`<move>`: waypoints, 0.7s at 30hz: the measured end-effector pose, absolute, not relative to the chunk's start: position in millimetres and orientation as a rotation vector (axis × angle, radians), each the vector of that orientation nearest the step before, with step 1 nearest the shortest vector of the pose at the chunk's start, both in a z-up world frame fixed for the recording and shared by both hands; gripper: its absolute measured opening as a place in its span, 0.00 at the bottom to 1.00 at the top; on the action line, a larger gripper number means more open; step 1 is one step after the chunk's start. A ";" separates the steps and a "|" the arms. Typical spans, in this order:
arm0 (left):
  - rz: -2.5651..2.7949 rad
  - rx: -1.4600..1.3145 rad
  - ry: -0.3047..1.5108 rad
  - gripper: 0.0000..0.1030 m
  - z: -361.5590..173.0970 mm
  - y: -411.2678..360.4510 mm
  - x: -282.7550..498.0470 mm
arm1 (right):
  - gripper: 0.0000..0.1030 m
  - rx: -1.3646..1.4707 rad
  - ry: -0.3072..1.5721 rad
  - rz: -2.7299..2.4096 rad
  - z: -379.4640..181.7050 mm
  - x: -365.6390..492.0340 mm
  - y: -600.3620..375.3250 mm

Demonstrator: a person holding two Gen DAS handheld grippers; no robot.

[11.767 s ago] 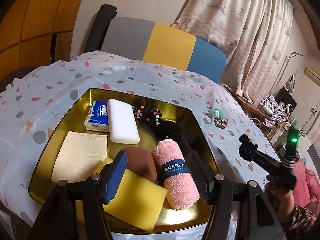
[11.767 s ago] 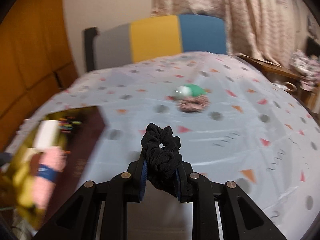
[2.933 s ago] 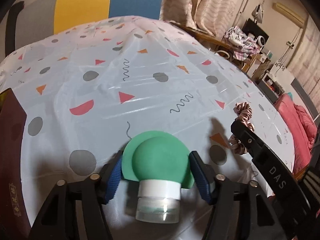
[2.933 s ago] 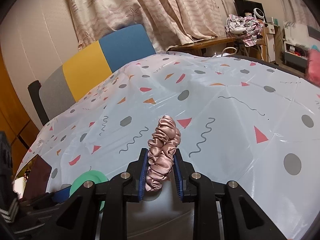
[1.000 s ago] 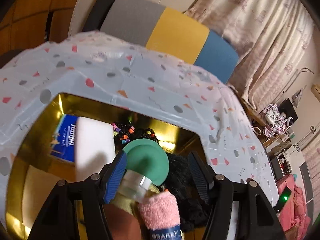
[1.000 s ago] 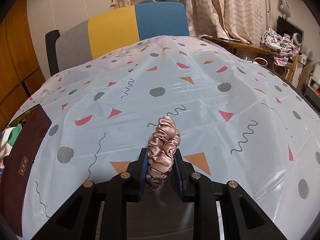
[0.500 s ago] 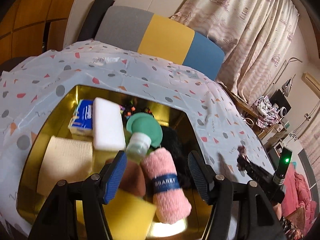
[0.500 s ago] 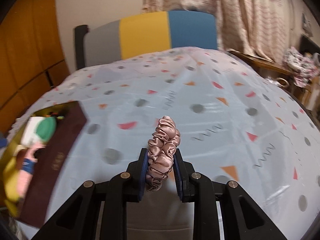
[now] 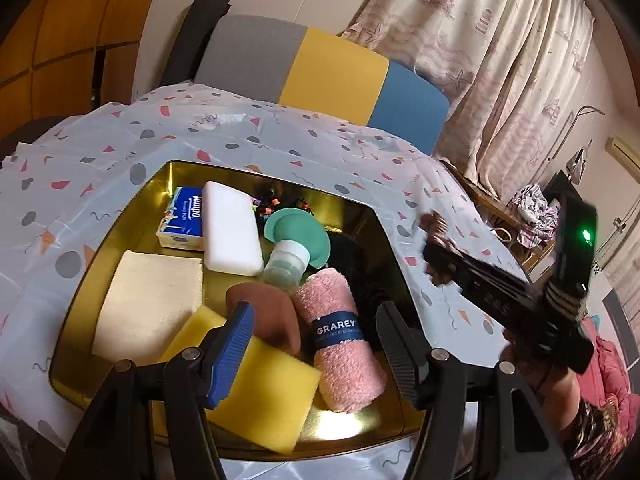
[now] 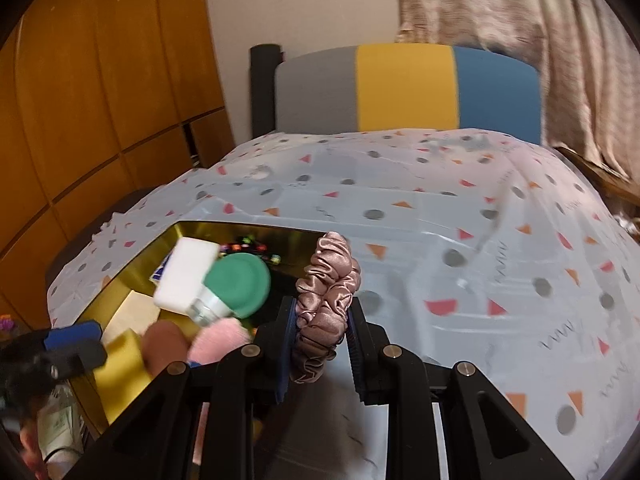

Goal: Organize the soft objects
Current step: 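Lower the pink scrunchie into the gold tray and open the right tool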

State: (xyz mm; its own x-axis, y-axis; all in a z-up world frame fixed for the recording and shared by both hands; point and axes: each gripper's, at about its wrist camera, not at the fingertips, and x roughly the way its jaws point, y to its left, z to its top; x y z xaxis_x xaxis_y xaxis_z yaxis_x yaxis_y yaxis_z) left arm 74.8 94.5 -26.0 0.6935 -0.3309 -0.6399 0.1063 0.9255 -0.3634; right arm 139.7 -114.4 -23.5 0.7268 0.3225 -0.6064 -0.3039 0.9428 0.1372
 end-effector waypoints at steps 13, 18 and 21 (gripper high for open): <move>-0.247 -0.332 0.801 0.63 -31.2 98.0 72.0 | 0.25 -0.127 0.728 0.353 -37.2 194.1 -57.7; -0.237 -0.341 0.811 0.63 -32.1 99.5 73.1 | 0.42 -0.202 0.731 0.321 -41.6 203.2 -46.9; -0.231 -0.342 0.817 0.63 -32.5 99.6 73.5 | 0.56 -0.205 0.737 0.314 -41.5 203.7 -46.4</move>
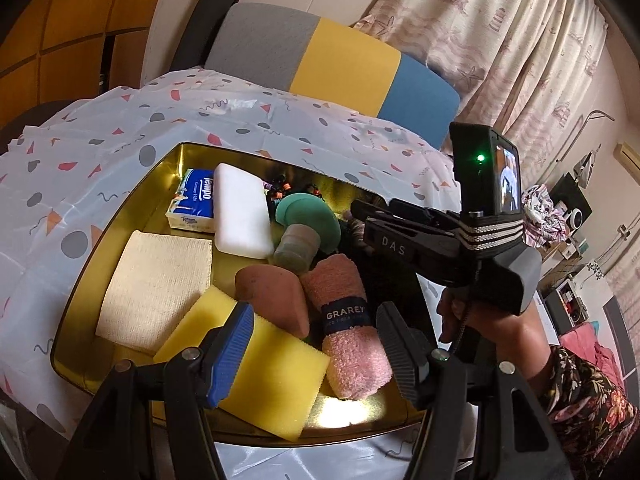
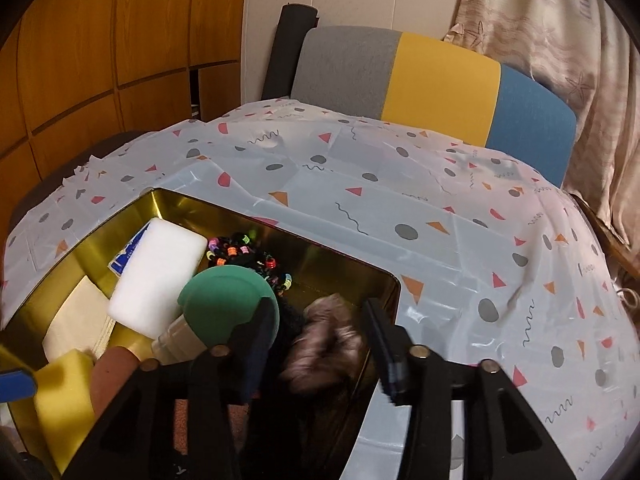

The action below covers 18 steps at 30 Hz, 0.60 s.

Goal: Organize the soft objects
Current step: 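Lower the pink scrunchie into the gold tray and open the right tool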

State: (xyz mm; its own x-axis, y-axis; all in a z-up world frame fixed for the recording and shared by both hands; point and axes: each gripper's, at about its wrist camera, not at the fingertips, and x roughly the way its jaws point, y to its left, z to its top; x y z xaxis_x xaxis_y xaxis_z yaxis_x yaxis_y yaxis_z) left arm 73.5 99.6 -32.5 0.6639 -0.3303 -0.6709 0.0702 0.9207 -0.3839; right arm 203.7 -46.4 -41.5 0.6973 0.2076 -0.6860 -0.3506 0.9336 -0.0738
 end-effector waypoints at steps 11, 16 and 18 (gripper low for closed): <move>-0.203 -0.324 0.829 0.63 -31.5 97.6 73.4 | 0.85 -0.146 0.749 0.307 -33.6 184.0 -56.3; -0.188 -0.293 0.836 0.63 -32.4 96.5 72.1 | 0.91 -0.110 0.776 0.305 -32.4 170.4 -61.0; -0.183 -0.296 0.836 0.63 -32.1 98.1 70.3 | 0.92 -0.097 0.775 0.305 -31.1 164.4 -63.0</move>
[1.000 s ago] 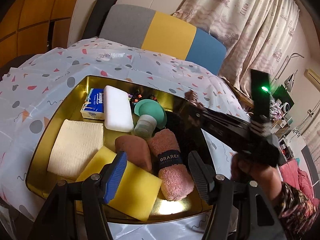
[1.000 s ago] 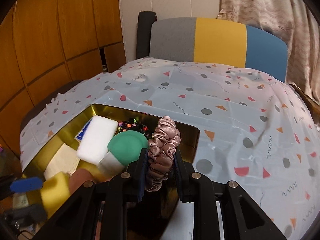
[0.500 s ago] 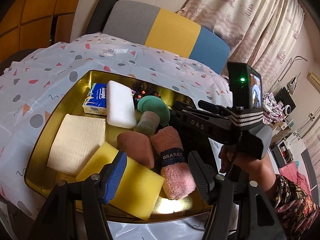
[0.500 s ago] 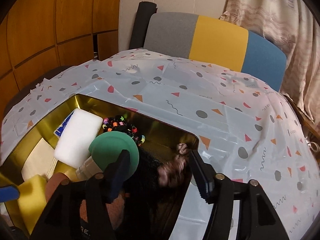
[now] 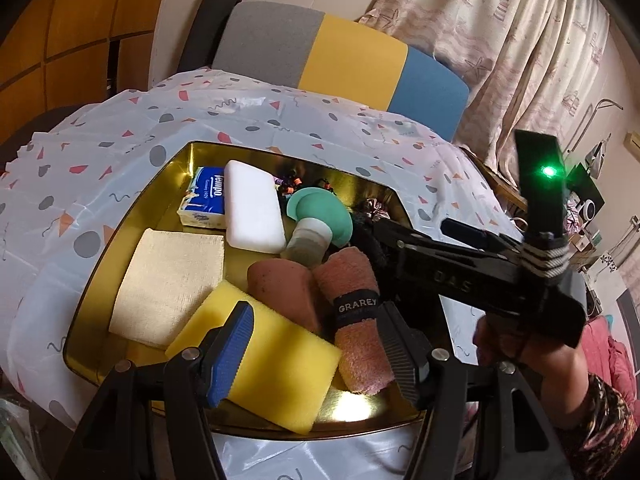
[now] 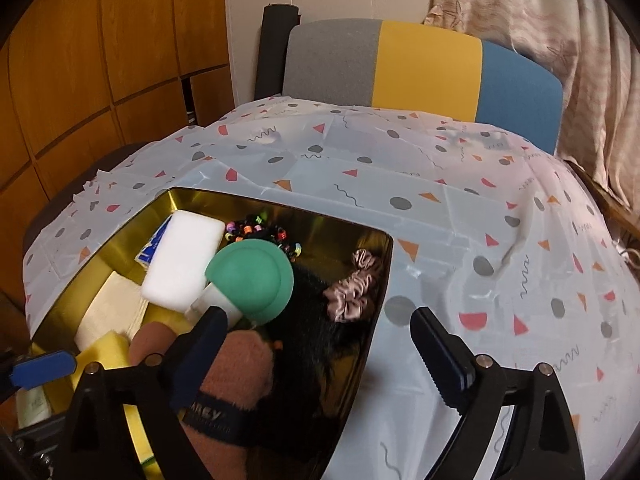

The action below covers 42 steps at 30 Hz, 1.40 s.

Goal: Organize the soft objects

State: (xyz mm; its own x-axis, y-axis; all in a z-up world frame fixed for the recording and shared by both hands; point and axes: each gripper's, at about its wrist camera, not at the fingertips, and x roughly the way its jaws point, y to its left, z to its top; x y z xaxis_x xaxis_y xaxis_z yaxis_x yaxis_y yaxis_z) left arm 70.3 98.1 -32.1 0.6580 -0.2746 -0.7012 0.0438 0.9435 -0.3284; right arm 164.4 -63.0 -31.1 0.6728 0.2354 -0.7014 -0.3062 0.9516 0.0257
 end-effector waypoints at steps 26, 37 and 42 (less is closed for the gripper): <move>0.024 -0.181 0.750 0.63 2.1 101.8 37.4 | 1.00 0.026 0.686 0.122 6.8 62.7 -89.9; 0.070 -0.152 0.779 0.63 2.2 101.0 28.7 | 1.00 0.022 0.666 0.119 17.1 27.2 -75.4; 0.102 -0.172 0.768 0.63 9.9 106.7 17.8 | 1.00 0.021 0.645 0.100 25.1 18.3 -76.6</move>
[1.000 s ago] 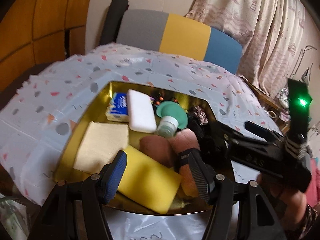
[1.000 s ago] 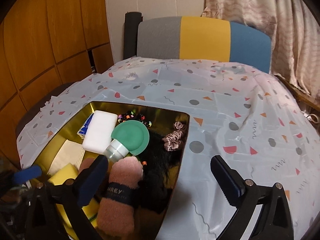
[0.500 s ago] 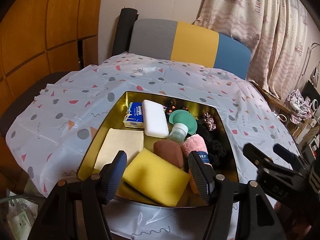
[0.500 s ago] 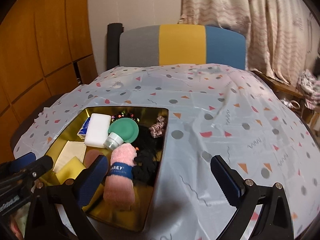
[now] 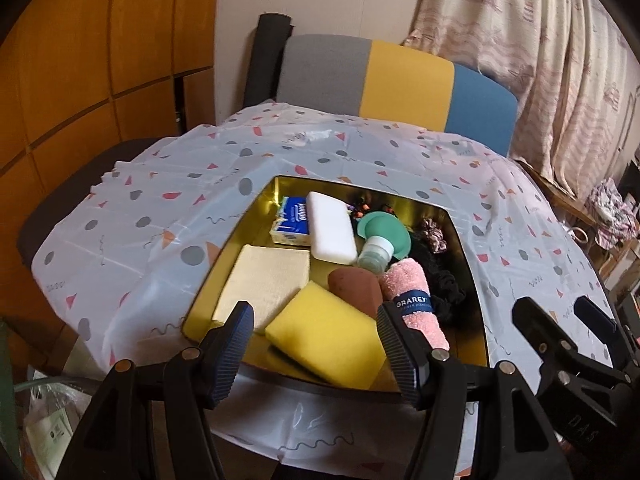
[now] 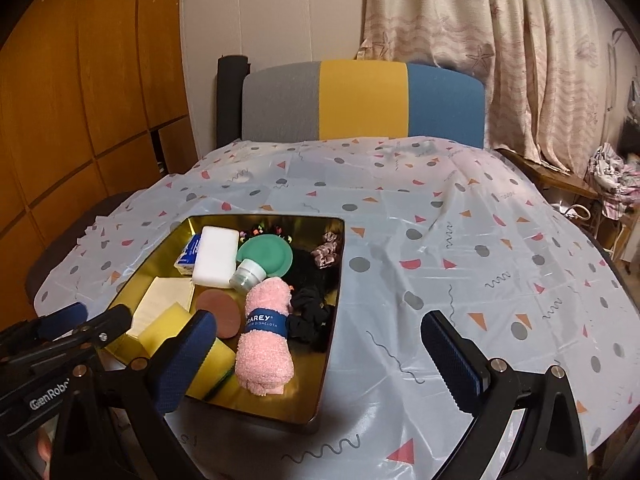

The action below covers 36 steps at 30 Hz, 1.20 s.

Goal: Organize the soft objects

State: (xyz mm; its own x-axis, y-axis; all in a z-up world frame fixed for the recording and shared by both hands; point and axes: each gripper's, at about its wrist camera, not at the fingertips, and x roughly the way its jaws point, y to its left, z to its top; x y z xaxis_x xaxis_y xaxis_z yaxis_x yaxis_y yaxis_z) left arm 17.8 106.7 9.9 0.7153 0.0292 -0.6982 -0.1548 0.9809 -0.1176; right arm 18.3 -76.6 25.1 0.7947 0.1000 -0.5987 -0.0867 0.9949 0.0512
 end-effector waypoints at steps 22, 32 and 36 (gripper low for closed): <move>0.141 -0.143 0.751 0.63 15.9 107.5 3.0 | 1.00 0.018 0.675 0.095 23.7 23.0 -71.2; 0.164 -0.166 0.768 0.63 15.2 109.8 4.3 | 1.00 0.023 0.682 0.092 23.3 24.8 -72.1; 0.194 -0.139 0.765 0.63 17.9 106.3 4.3 | 1.00 0.026 0.686 0.094 22.5 25.2 -72.5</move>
